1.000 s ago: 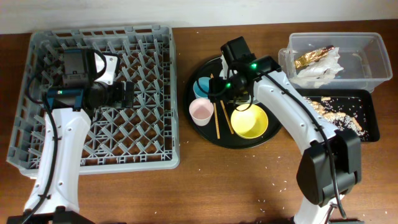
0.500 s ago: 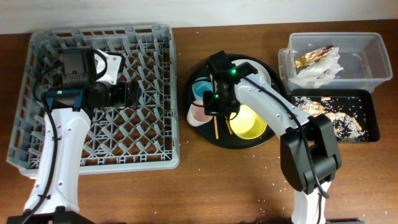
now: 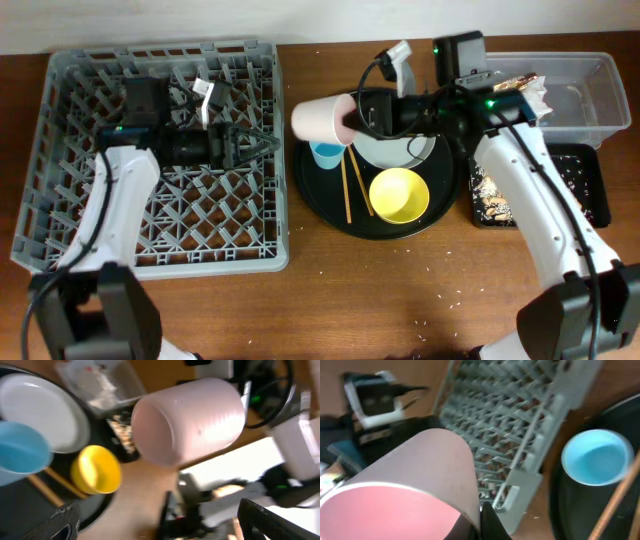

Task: Sort waste into correct bins and load items into the dishwasher rack
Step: 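Hand the pink cup from right gripper to left gripper, then place the pink cup upside down in the rack with left gripper, then grasp the blue cup with the right gripper, then hand the blue cup from right gripper to left gripper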

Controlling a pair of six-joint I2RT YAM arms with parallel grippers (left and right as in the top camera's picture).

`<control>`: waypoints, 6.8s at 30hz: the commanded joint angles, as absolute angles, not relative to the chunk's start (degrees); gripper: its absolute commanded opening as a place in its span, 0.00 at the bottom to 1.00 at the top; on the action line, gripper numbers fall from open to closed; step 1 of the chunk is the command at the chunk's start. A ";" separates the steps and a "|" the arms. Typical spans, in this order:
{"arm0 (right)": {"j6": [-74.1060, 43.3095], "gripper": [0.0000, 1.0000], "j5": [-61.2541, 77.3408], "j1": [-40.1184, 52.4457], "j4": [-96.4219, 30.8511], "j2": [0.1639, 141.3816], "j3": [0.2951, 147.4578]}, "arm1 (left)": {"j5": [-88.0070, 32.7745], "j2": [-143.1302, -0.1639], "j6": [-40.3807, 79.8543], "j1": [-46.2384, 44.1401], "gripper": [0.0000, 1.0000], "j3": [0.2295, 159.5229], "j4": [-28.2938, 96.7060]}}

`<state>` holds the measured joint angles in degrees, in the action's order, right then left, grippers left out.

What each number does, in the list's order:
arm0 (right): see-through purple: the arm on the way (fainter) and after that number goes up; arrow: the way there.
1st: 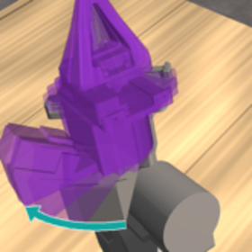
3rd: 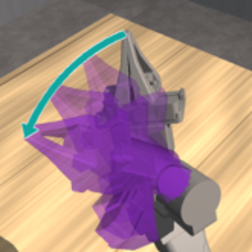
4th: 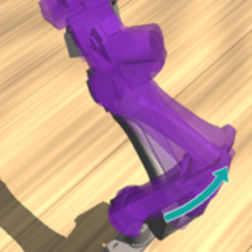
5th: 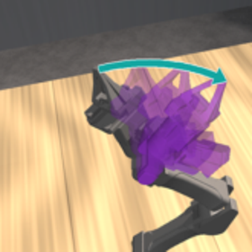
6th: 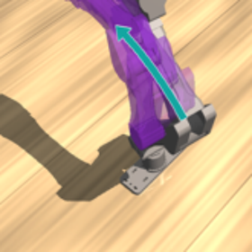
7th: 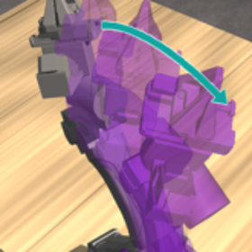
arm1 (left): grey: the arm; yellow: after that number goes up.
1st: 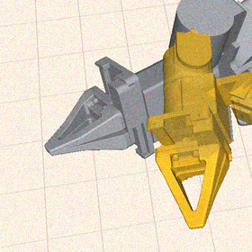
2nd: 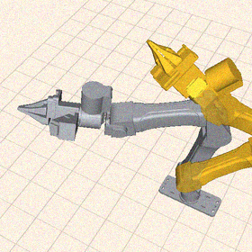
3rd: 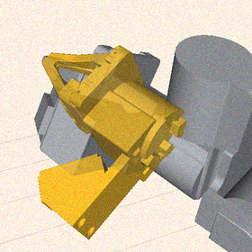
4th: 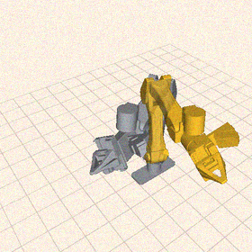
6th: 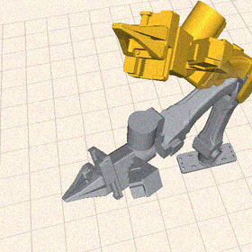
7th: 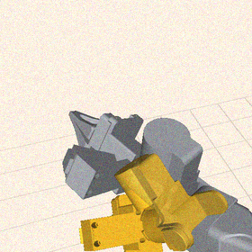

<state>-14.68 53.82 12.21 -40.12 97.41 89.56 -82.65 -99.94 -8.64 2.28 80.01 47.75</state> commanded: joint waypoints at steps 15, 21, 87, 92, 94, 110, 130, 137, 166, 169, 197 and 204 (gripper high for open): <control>-21.80 0.04 60.84 22.87 -22.00 103.77 85.60 | -90.19 -102.04 -5.37 1.87 0.89 80.68 48.73; -23.49 0.04 60.82 22.92 -18.11 106.48 85.60 | -90.19 -102.06 -5.17 1.87 0.74 80.66 48.75; -6.17 0.99 26.28 1.48 -60.66 101.08 86.59 | 7.57 -113.45 16.80 -18.59 0.36 103.85 82.02; -6.17 0.99 26.28 1.48 -60.66 101.08 86.59 | 7.51 -113.45 17.37 -19.03 0.42 101.38 80.55; -6.17 0.99 26.28 1.48 -60.69 101.08 86.59 | 7.31 -113.45 17.37 -19.11 0.48 100.55 79.53; -6.15 0.99 26.30 1.54 -60.20 101.08 86.59 | 5.78 -113.45 17.30 -19.05 0.75 101.49 79.83; -6.20 0.99 26.06 2.24 -58.24 101.08 86.56 | -5.19 -128.62 19.73 -23.62 0.59 117.36 55.33; -6.17 0.98 26.06 2.22 -58.24 101.08 86.56 | -5.13 -132.27 19.70 -24.62 0.27 117.36 55.77; -29.17 0.59 9.82 21.50 -31.81 113.67 86.59 | -4.71 -132.64 18.13 -12.73 0.54 151.00 89.12; -29.50 0.54 10.09 22.24 -30.09 116.62 86.59 | -4.71 -132.64 17.63 -12.19 0.54 150.98 89.06; -22.06 0.04 57.41 11.94 -23.68 92.73 86.02 | -90.19 -132.75 -9.26 -3.29 0.99 150.80 96.73; -26.96 0.04 58.92 12.80 -10.33 93.03 86.02 | -90.21 -132.73 -8.21 -7.57 0.89 150.80 96.73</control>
<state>-25.34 57.43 12.49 -11.84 92.84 85.80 -87.81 -133.08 -8.58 -6.15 149.99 96.66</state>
